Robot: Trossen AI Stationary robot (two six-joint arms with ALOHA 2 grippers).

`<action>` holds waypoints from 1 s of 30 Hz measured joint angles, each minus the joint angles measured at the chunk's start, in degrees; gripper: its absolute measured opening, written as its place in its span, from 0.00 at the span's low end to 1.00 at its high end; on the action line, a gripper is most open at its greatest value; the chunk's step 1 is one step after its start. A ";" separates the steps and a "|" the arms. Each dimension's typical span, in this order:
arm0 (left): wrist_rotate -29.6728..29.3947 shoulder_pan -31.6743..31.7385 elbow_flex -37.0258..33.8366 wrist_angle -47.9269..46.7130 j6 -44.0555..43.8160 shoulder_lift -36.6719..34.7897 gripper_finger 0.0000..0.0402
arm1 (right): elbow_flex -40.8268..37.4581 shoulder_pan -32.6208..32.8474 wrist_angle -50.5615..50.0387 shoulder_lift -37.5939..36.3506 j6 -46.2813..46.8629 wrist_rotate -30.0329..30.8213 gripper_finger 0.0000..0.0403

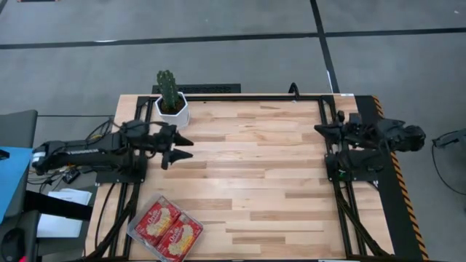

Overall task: Sort popcorn bags into baskets
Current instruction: Return to home position

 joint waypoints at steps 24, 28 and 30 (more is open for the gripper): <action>-16.37 2.03 -24.46 -3.44 -0.55 -33.83 0.72 | -33.07 -0.18 24.26 -7.29 -2.80 3.91 0.09; -16.24 2.03 -24.46 -3.49 -1.93 -33.59 0.72 | -33.07 -0.85 23.98 -7.36 -4.63 4.03 0.09; -15.85 2.03 -24.46 -3.49 -4.69 -33.52 0.72 | -33.07 -1.24 23.99 -7.43 -4.64 4.05 0.09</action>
